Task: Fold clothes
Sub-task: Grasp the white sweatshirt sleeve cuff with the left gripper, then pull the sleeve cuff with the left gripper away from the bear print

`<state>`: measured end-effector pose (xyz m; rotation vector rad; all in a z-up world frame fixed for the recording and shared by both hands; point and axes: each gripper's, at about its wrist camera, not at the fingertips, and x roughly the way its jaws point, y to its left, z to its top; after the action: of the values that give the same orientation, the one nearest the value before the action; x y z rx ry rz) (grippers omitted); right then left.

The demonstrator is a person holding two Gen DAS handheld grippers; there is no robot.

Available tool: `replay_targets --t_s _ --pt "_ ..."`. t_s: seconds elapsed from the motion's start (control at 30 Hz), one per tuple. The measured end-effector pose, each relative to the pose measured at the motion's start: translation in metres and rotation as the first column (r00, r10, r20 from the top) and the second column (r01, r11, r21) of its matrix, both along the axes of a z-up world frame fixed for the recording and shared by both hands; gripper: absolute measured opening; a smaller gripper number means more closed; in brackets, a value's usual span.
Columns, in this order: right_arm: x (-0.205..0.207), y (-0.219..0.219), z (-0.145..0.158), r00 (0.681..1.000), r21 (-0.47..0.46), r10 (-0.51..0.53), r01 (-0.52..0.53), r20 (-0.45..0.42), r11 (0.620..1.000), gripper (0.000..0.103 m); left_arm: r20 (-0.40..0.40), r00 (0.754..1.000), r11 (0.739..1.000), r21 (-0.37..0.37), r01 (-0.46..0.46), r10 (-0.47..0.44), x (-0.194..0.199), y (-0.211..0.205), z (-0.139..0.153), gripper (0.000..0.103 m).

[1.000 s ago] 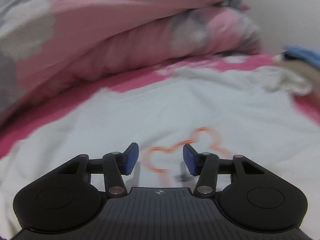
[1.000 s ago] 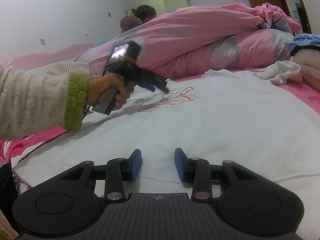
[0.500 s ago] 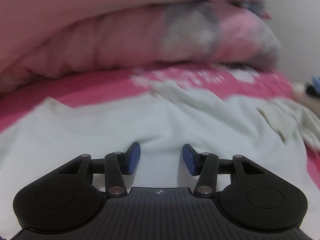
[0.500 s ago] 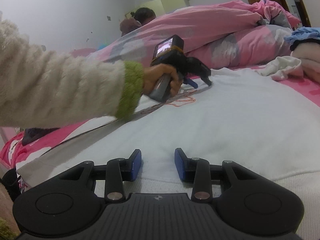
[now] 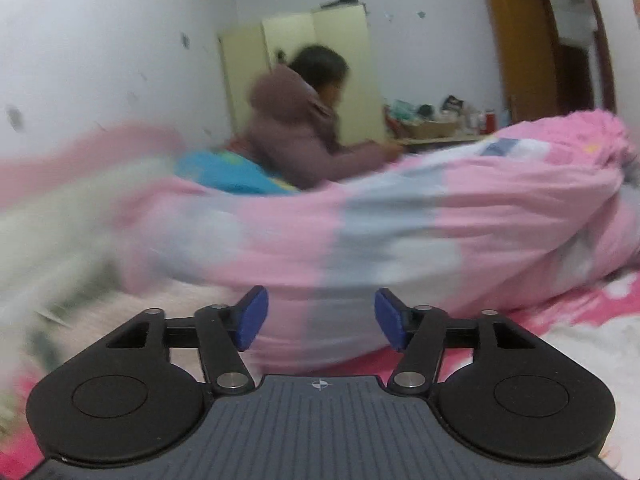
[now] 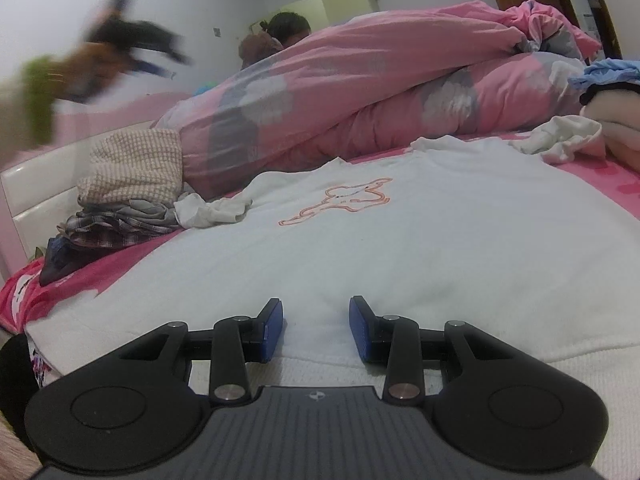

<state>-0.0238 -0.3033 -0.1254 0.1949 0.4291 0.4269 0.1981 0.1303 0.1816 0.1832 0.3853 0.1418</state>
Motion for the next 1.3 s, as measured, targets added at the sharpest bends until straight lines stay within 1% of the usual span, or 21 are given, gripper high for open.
replay_targets --t_s 0.03,0.1,0.17,0.27,0.37,0.47,0.53,0.63,0.67,0.7,0.77,0.8,0.87,0.9,0.97,1.0,1.07,1.17,1.2,1.27,1.3 --pt "0.000 0.001 0.000 1.000 -0.004 -0.002 0.002 -0.001 1.000 0.039 -0.011 1.000 1.000 0.026 -0.002 0.003 -0.012 0.009 0.000 0.063" --pt "0.001 0.002 0.001 1.000 -0.012 -0.007 0.007 -0.003 1.000 0.039 -0.080 0.996 0.998 0.049 0.043 -0.039 -0.026 0.015 -0.022 0.065" --pt "0.002 0.004 0.002 1.000 -0.028 -0.014 0.014 -0.003 1.000 0.039 -0.150 0.981 0.990 0.042 0.132 -0.124 -0.034 0.008 -0.063 0.066" --pt "0.001 0.008 0.002 1.000 -0.051 -0.023 0.023 -0.004 0.998 0.039 -0.241 0.938 0.967 -0.002 0.255 -0.248 -0.029 -0.014 -0.135 0.067" --pt "0.002 0.009 0.003 1.000 -0.064 -0.027 0.026 -0.009 0.998 0.039 -0.320 0.882 0.934 -0.028 0.357 -0.347 -0.017 -0.044 -0.206 0.065" --pt "0.003 0.010 0.004 0.999 -0.074 -0.032 0.031 -0.011 0.997 0.039 -0.324 0.849 0.892 0.035 0.451 -0.417 -0.013 -0.072 -0.246 0.064" --pt "0.003 0.011 0.004 0.999 -0.082 -0.035 0.034 -0.009 0.996 0.039 -0.354 0.837 0.870 0.113 0.480 -0.416 -0.005 -0.087 -0.266 0.059" --pt "0.002 0.011 0.003 0.999 -0.077 -0.035 0.034 -0.006 0.996 0.039 -0.344 0.862 0.891 0.125 0.436 -0.373 0.013 -0.078 -0.277 0.044" --pt "0.002 0.010 0.003 0.999 -0.075 -0.035 0.034 -0.005 0.997 0.039 -0.339 0.870 0.899 0.127 0.419 -0.358 0.018 -0.075 -0.279 0.019" --pt "0.002 0.010 0.003 0.999 -0.075 -0.034 0.034 -0.005 0.997 0.039 -0.323 0.885 0.916 0.111 0.386 -0.334 0.020 -0.069 -0.275 0.013" --pt "0.001 0.010 0.002 0.999 -0.074 -0.034 0.034 -0.004 0.997 0.039 -0.271 0.916 0.941 0.086 0.328 -0.295 0.019 -0.053 -0.259 0.011" --pt "0.001 0.010 0.002 0.999 -0.074 -0.034 0.034 -0.004 0.997 0.039 -0.231 0.936 0.950 0.099 0.296 -0.267 0.015 -0.045 -0.247 0.010" --pt "0.001 0.010 0.002 0.999 -0.073 -0.034 0.033 -0.003 0.997 0.039 -0.135 0.971 0.969 0.120 0.215 -0.199 0.005 -0.022 -0.217 0.010" --pt "0.001 0.009 0.002 0.999 -0.071 -0.033 0.033 -0.003 0.997 0.039 -0.092 0.984 0.980 0.114 0.164 -0.154 0.001 -0.008 -0.199 0.010" --pt "0.001 0.008 0.002 0.999 -0.067 -0.032 0.032 -0.003 0.997 0.039 0.010 0.999 0.993 0.112 0.038 -0.039 -0.008 0.025 -0.163 0.010" --pt "0.001 0.008 0.002 0.999 -0.065 -0.032 0.031 -0.003 0.997 0.039 0.048 0.999 0.994 0.108 -0.021 0.016 -0.012 0.040 -0.149 0.010" --pt "0.001 0.009 0.002 1.000 -0.064 -0.031 0.031 -0.003 0.997 0.039 0.123 0.985 0.986 0.091 -0.137 0.125 -0.018 0.071 -0.122 0.010" --pt "0.001 0.009 0.002 0.999 -0.064 -0.032 0.031 -0.003 0.997 0.039 0.169 0.948 0.963 -0.012 -0.271 0.269 -0.021 0.116 -0.092 0.010" --pt "0.001 0.009 0.002 0.999 -0.064 -0.032 0.032 -0.003 0.997 0.039 0.175 0.935 0.951 -0.036 -0.306 0.308 -0.021 0.127 -0.087 0.009" --pt "0.001 0.009 0.002 0.999 -0.065 -0.032 0.032 -0.003 0.997 0.039 0.149 0.919 0.931 -0.088 -0.355 0.364 -0.015 0.148 -0.082 0.010" --pt "0.001 0.009 0.002 0.999 -0.064 -0.032 0.032 -0.003 0.997 0.039 0.128 0.919 0.926 -0.121 -0.358 0.373 -0.009 0.155 -0.082 0.010"
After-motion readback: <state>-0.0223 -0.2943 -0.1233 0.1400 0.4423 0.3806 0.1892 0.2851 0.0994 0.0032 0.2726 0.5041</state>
